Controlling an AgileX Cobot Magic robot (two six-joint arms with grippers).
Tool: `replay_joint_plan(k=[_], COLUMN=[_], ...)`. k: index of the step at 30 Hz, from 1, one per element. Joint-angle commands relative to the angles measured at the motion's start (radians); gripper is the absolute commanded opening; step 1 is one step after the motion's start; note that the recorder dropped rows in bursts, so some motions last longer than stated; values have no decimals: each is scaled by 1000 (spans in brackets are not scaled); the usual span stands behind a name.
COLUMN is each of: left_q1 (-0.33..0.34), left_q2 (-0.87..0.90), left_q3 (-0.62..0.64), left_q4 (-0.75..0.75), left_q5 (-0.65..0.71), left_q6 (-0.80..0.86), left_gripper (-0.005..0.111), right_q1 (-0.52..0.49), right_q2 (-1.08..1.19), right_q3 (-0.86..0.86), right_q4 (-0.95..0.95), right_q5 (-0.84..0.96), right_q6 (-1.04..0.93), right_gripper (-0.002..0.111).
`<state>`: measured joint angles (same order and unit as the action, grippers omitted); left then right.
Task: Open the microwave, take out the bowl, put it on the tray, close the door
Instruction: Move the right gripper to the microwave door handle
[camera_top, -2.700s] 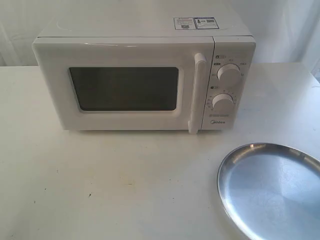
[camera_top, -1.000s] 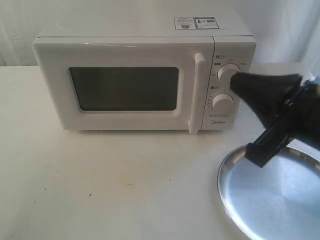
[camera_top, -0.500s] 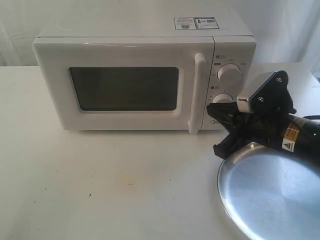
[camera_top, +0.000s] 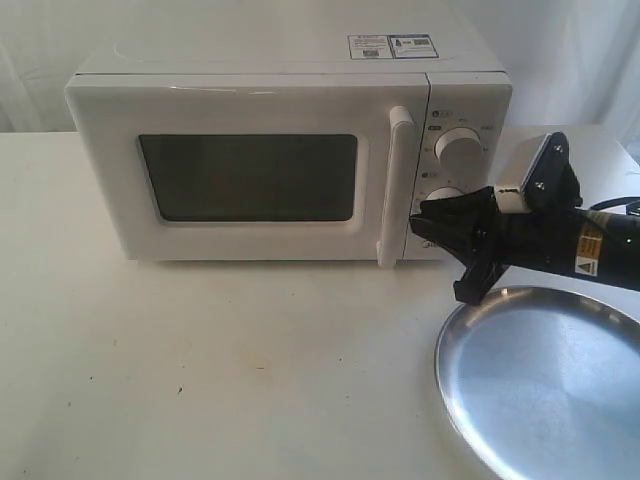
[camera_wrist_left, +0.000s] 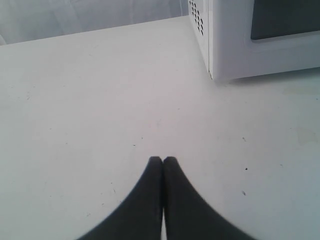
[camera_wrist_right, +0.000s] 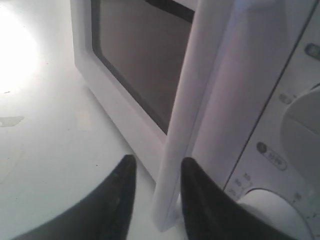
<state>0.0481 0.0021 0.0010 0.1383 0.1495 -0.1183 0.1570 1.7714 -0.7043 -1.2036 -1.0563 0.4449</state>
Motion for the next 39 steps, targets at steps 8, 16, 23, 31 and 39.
replay_joint_plan(k=[8, 16, 23, 31, 39], left_q1=[-1, -1, -1, -1, -1], left_q2=[-2, -2, -2, -2, -2], left_q3=[-1, -1, -1, -1, -1], left_q4=[-3, -3, -3, -3, -3], left_q5=[1, 1, 1, 1, 1], left_q6=[-7, -7, -7, -7, -7], left_gripper=[0, 0, 0, 0, 0], right_q1=[-6, 68, 111, 111, 111], right_q2=[79, 132, 146, 146, 146], right_q3=[-90, -184, -216, -216, -214], right_q4=[53, -50, -51, -39, -57], right_q5=[-42, -31, 19, 17, -165], right_q6=[6, 99, 101, 97, 53], right_gripper=[45, 45, 31, 0, 0])
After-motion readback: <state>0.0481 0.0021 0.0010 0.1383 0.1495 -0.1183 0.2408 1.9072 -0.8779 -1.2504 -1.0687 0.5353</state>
